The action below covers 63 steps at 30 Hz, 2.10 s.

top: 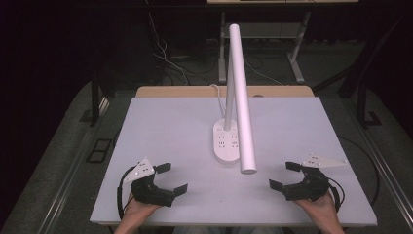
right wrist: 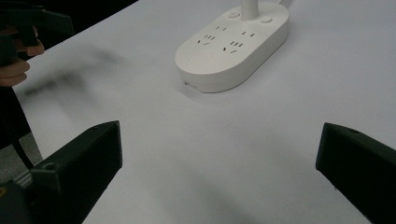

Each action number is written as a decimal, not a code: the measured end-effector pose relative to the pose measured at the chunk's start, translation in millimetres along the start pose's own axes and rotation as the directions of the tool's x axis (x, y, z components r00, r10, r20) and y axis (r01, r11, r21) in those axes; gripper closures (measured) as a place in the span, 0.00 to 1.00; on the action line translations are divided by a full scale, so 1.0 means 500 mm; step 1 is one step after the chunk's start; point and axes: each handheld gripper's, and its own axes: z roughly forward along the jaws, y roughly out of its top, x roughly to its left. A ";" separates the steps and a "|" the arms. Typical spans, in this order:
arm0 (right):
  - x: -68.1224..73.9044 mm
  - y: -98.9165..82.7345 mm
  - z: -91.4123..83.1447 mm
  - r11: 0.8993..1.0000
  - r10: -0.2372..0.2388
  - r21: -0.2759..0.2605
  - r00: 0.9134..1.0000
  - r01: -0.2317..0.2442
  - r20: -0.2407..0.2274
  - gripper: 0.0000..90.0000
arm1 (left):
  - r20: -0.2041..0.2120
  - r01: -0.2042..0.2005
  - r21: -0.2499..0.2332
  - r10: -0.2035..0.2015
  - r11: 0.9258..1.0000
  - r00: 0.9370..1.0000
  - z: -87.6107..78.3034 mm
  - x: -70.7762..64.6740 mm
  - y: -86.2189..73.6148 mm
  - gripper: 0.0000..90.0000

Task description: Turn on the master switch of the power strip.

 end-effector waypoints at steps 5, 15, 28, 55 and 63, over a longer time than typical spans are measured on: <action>-0.002 -0.001 -0.001 1.000 -0.004 0.002 1.000 0.004 -0.002 0.00 | 0.003 0.001 0.007 -0.001 1.000 1.000 0.000 0.000 0.000 0.00; -0.003 -0.002 -0.002 1.000 -0.004 0.006 1.000 0.004 -0.003 0.00 | 0.005 0.001 0.011 -0.001 1.000 1.000 0.000 0.000 0.001 0.00; -0.003 -0.004 -0.002 1.000 -0.002 0.017 1.000 0.002 -0.003 0.00 | 0.021 -0.010 0.026 0.009 1.000 1.000 0.005 -0.003 0.008 0.01; -0.002 -0.007 -0.004 1.000 -0.007 0.019 1.000 0.007 -0.004 0.00 | 0.082 -0.062 0.168 0.049 0.984 0.995 0.026 -0.005 0.069 0.02; -0.002 -0.007 -0.004 1.000 -0.012 0.025 1.000 0.012 -0.006 0.00 | 0.097 -0.084 0.186 0.066 0.979 0.993 0.041 -0.005 0.100 0.02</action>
